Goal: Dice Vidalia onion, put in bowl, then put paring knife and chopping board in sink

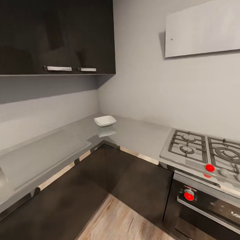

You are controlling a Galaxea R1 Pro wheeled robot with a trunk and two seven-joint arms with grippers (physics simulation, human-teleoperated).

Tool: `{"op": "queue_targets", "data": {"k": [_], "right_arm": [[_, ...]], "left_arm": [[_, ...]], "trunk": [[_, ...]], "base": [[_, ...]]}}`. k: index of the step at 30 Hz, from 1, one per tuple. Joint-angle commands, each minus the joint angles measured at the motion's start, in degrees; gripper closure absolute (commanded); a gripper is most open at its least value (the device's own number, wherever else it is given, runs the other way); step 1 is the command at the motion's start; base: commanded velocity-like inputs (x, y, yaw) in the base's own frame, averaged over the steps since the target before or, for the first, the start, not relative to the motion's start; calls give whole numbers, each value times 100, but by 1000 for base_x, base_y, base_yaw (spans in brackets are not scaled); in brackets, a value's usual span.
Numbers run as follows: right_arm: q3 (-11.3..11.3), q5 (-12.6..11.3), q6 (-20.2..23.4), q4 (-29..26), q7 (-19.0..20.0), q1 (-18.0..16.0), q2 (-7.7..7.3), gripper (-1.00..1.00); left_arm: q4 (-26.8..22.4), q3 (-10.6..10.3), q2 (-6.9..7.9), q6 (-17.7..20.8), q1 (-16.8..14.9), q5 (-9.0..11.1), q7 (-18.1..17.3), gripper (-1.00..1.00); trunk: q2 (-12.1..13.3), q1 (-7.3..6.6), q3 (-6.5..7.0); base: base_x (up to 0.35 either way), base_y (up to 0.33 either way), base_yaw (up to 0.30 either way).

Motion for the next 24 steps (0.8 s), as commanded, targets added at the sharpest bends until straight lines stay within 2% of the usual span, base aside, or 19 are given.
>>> {"op": "queue_targets", "data": {"k": [1,6,15,24], "right_arm": [[2,1,-26,11,0,-5,0,-100],[2,2,-26,13,-1,-5,0,-100],[2,1,-26,13,-1,-5,0,-100],[2,1,-26,10,-2,-5,0,-100]], "left_arm": [[-9,5,0,-7,3,-1,-3,-100],[-7,5,-7,-1,3,-1,-3,-100],[-9,5,-9,24,4,-1,-3,-100],[-8,5,-17,18,7,-1,-3,-100]], "trunk": [[39,-23,14],[239,-133,104],[600,-330,265],[961,-528,427]], "base": [[20,0,0],[174,0,0],[319,0,0],[47,0,0]]}}
